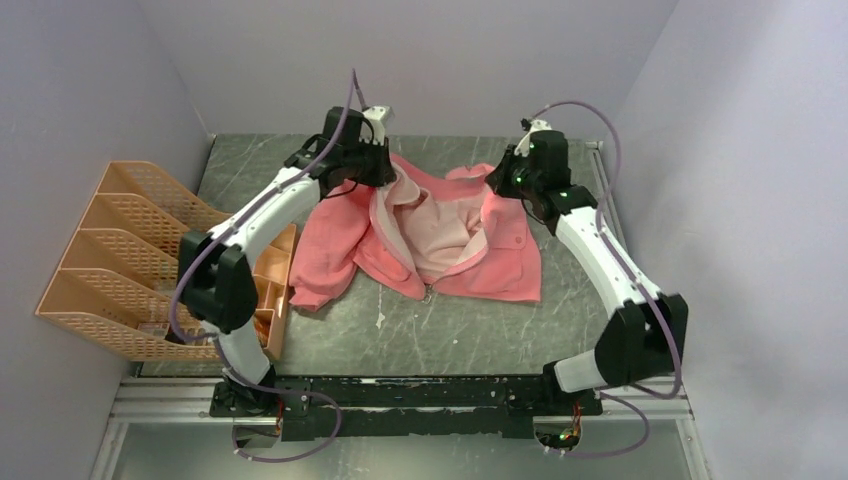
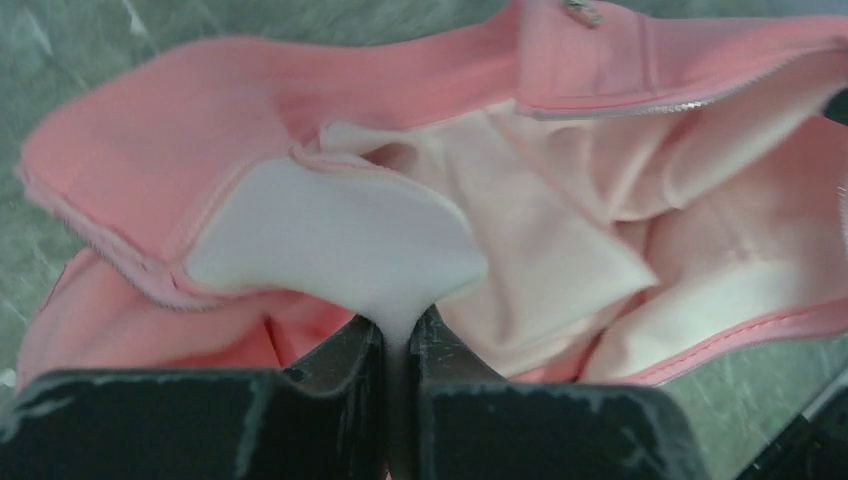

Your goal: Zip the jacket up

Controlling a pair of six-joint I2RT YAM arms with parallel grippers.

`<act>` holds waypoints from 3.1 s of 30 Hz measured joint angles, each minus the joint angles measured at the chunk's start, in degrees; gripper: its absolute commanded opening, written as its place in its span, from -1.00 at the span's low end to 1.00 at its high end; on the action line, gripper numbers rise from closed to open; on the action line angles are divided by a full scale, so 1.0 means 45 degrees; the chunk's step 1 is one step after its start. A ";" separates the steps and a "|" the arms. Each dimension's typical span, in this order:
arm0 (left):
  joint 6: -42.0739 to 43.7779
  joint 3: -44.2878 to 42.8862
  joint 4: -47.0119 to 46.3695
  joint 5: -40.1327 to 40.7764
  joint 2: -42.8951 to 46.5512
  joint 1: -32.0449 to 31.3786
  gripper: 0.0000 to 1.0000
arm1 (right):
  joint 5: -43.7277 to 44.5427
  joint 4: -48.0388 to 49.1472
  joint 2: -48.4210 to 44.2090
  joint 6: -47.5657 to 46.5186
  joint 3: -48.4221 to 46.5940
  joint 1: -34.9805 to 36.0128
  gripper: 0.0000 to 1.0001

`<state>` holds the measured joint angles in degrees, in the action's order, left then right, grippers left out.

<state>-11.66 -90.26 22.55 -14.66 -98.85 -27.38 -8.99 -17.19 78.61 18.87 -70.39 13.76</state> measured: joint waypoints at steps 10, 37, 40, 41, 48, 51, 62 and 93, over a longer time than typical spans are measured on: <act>-0.0267 -0.1987 0.0714 0.1894 -0.3079 0.0131 -0.84 | 0.1865 0.0340 0.3327 0.0476 -0.1195 -0.0010 -1.00; -0.0976 -0.2657 0.0801 0.3672 -0.3900 0.1015 0.97 | 0.2346 0.0782 0.5100 0.1341 -0.3220 0.1039 0.44; -0.1127 -0.1967 0.0811 0.3735 -0.3099 0.0821 0.99 | 0.2764 0.0758 0.3614 0.1214 -0.2191 0.1472 0.46; -0.1171 -0.1797 0.0811 0.3784 -0.2822 0.0680 0.99 | 0.2861 0.0772 0.3249 0.1190 -0.1919 0.1588 0.47; -0.1549 -0.0695 0.0787 0.4318 -0.0928 -0.0573 0.99 | 0.3672 0.0597 0.0520 0.1078 0.0651 0.2705 0.48; -0.1705 0.0117 0.0709 0.4493 -0.0087 -0.1049 0.99 | 0.3871 0.0359 -0.0525 0.1069 0.1773 0.3167 0.48; -0.2448 0.3808 0.0529 0.4658 0.2545 -0.2331 0.97 | 0.3837 -0.0588 -0.3016 0.1394 0.5139 0.4396 0.40; -0.3327 0.7694 0.0170 0.3094 0.5542 -0.2550 0.93 | 0.7451 0.0991 -0.0568 0.2812 0.7363 0.6256 -1.00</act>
<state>-26.63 -55.64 23.31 -0.73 -73.91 -38.85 24.53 -12.73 76.05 31.53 -37.26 41.91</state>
